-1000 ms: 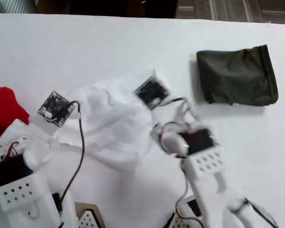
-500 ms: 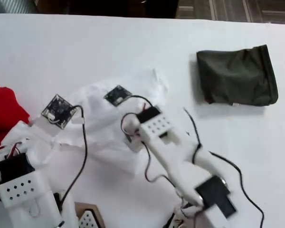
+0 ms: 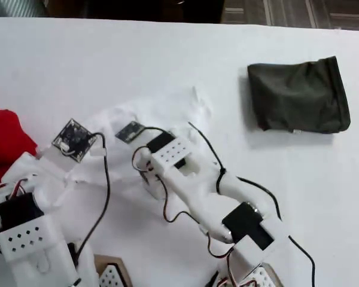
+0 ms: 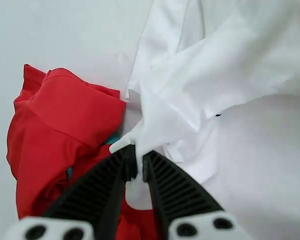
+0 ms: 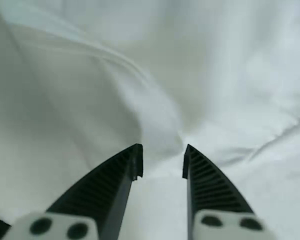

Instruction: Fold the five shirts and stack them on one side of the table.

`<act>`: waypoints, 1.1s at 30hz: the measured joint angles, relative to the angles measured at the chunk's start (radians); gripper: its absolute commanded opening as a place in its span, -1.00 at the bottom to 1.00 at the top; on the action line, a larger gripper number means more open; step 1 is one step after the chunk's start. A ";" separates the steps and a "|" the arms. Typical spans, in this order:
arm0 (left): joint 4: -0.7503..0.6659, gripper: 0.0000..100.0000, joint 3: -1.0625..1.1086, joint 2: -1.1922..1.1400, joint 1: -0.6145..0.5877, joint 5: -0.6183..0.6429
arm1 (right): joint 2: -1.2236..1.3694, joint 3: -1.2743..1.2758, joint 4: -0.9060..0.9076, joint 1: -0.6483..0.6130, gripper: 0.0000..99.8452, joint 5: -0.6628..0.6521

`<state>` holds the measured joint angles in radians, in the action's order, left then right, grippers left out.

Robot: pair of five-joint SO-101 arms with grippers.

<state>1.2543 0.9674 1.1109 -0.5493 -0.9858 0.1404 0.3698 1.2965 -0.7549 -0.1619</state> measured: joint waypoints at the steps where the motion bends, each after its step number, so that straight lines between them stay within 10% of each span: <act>1: 0.000 -0.95 0.000 0.000 0.000 0.000 | 0.000 0.000 0.000 0.002 -0.72 0.000; 33: 0.000 -0.95 0.000 0.000 0.000 0.000 | 0.117 -0.021 0.000 0.057 -0.88 0.000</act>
<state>1.2543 0.9674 1.1109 -0.5493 -0.9858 0.2570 0.3483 1.2965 -0.6981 -0.1619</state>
